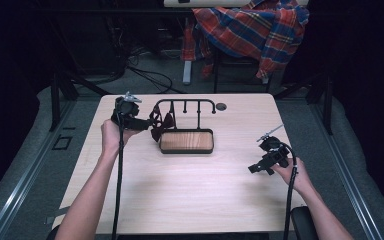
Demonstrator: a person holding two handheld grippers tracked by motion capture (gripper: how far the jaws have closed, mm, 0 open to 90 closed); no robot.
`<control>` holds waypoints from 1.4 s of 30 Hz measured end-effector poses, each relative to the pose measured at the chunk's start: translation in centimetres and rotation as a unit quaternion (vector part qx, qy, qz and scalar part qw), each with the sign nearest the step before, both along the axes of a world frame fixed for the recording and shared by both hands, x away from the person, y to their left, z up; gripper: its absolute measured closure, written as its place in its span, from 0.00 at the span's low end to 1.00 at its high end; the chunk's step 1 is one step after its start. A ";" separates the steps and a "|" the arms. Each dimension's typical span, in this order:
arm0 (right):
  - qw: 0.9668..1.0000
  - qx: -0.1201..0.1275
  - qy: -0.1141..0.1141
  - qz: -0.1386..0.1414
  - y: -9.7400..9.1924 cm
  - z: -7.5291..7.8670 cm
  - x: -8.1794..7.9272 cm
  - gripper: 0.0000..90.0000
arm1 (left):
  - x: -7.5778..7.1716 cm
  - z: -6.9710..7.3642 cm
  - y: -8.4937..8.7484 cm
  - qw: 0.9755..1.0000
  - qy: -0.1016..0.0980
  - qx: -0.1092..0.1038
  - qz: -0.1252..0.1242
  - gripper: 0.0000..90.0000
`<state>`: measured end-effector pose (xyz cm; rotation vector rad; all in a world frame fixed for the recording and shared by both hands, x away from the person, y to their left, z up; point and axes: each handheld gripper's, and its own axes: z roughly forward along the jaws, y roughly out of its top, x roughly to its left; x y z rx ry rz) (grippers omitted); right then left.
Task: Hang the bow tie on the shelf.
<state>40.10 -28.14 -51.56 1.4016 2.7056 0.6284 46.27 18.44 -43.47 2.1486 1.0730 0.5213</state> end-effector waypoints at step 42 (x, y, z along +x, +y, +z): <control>1.000 -0.005 -0.004 0.004 0.2 0.2 -0.2 0.18 | -8.2 -1.7 4.3 0.999 0.037 -0.001 0.028 0.07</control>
